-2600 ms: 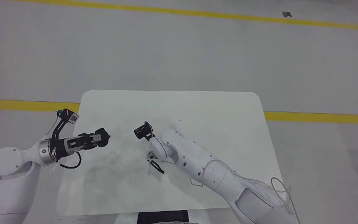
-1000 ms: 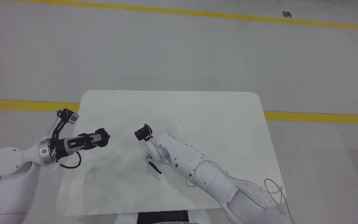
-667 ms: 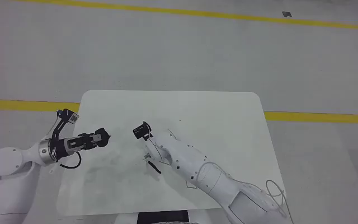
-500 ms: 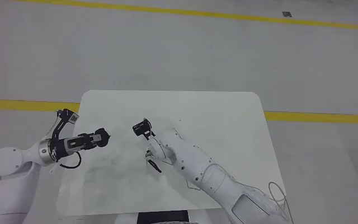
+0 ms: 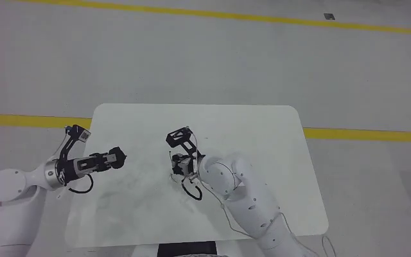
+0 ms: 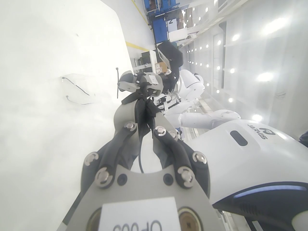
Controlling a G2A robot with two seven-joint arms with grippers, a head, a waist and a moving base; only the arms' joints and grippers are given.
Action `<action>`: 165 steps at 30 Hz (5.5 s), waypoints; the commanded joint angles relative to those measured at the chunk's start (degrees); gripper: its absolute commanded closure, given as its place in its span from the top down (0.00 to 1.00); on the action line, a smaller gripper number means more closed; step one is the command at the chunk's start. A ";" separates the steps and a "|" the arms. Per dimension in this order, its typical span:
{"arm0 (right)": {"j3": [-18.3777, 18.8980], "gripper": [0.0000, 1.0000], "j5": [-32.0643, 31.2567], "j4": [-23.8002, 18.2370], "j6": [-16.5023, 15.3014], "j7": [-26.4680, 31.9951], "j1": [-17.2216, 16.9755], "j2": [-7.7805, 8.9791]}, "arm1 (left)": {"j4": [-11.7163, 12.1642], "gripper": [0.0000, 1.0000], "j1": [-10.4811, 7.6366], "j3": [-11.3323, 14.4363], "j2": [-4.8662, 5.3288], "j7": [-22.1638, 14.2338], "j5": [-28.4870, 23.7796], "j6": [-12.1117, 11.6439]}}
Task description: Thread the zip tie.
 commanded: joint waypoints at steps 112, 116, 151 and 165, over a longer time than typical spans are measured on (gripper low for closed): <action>-12.82 0.00 -12.81 9.78 15.17 -53.93 5.47 -6.06 | 15.60 0.00 -15.70 19.25 -1.14 17.03 -9.46 4.35; -12.12 0.00 -12.85 9.09 11.29 -54.15 4.30 -5.79 | 15.60 0.00 -15.70 19.25 -1.14 17.03 -9.46 4.35; -11.88 0.00 -16.33 12.42 6.61 -57.38 4.00 -6.93 | 15.60 0.00 -15.70 19.25 -1.14 17.03 -9.46 4.35; -11.16 0.00 -17.71 12.35 5.68 -56.42 3.27 -7.27 | 15.60 0.00 -15.70 19.25 -1.14 17.03 -9.46 4.35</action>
